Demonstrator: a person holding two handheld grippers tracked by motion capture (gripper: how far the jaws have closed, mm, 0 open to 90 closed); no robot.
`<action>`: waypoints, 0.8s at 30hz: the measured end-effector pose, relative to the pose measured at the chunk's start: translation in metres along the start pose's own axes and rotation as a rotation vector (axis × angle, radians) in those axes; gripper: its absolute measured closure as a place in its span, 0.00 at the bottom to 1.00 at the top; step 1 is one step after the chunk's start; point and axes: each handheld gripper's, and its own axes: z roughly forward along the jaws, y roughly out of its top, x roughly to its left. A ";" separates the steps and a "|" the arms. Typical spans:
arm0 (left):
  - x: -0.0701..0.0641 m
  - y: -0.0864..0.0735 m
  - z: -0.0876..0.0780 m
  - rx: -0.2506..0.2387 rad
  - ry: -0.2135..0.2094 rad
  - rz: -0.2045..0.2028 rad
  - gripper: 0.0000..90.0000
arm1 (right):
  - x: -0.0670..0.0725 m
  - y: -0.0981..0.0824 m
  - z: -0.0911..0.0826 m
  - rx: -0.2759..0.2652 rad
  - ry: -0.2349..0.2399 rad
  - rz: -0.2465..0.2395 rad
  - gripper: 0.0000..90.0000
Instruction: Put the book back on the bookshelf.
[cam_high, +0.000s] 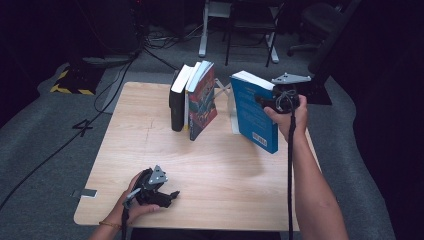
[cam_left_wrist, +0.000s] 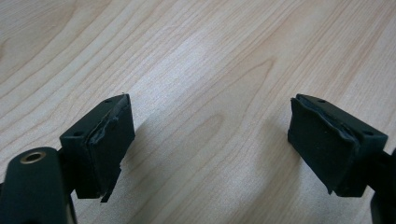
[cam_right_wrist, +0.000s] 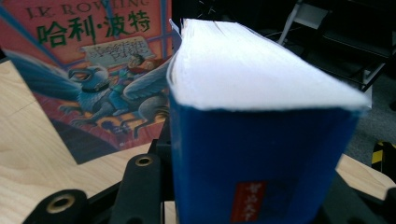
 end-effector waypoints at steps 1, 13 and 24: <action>0.000 0.000 0.000 0.000 0.000 0.000 0.17 | -0.001 0.001 0.002 -0.002 -0.001 0.005 0.68; -0.001 -0.001 0.000 -0.001 0.003 -0.001 0.17 | -0.013 0.006 0.033 -0.016 -0.047 0.085 0.68; -0.001 -0.001 -0.001 -0.001 0.008 0.001 0.17 | -0.014 0.005 0.046 -0.051 -0.057 0.107 0.68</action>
